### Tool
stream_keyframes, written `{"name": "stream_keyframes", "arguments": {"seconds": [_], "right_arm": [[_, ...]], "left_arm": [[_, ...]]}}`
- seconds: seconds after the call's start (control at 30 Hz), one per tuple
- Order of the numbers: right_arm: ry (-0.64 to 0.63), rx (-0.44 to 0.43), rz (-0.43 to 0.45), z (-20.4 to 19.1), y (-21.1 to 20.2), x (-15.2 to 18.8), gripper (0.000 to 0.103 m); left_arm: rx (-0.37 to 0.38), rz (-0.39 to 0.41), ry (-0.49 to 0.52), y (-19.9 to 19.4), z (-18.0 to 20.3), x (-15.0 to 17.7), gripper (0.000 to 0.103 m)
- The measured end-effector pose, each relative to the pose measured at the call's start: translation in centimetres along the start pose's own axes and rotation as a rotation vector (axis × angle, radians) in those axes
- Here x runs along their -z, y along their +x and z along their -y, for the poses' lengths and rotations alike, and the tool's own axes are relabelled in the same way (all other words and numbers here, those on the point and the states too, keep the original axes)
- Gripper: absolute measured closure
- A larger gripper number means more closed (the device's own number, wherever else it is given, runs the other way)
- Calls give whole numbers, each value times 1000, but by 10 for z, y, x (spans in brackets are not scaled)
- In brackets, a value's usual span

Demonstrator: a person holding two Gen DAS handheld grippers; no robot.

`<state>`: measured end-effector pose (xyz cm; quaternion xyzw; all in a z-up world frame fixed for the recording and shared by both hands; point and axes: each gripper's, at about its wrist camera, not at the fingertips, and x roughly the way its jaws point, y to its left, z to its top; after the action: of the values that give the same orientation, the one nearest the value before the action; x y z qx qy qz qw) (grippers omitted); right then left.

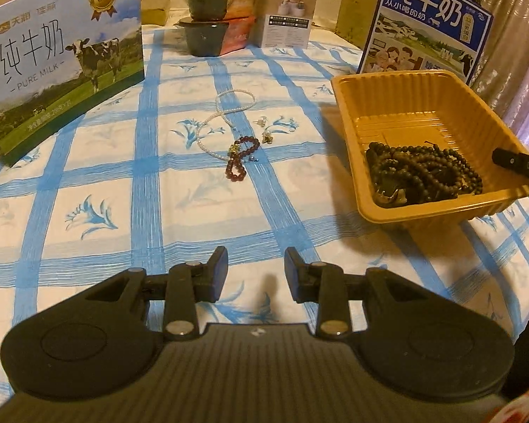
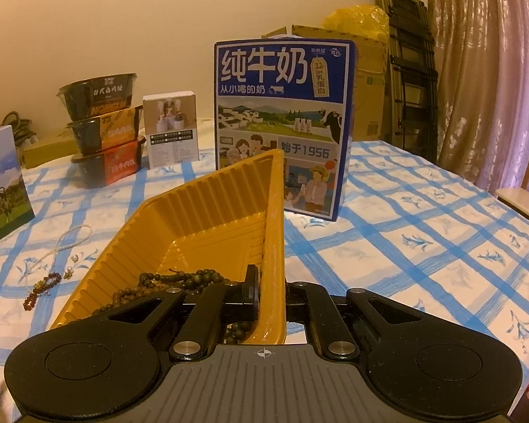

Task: Organize jewelry
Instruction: 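Grasp the red bead bracelet with gold charm using the left gripper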

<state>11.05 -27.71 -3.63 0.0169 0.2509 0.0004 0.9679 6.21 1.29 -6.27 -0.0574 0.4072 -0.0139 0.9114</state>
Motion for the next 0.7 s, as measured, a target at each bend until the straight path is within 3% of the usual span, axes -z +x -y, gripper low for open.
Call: {"name": "stream_keyframes", "arguments": {"seconds": [0.4, 0.7], "right_arm": [[10, 7, -2, 2, 2, 1, 96], [16, 3, -6, 4, 4, 1, 96]], "left_arm": [[-2, 2, -4, 8, -11, -8, 68], [-15, 31, 70, 48, -5, -34, 73]]}}
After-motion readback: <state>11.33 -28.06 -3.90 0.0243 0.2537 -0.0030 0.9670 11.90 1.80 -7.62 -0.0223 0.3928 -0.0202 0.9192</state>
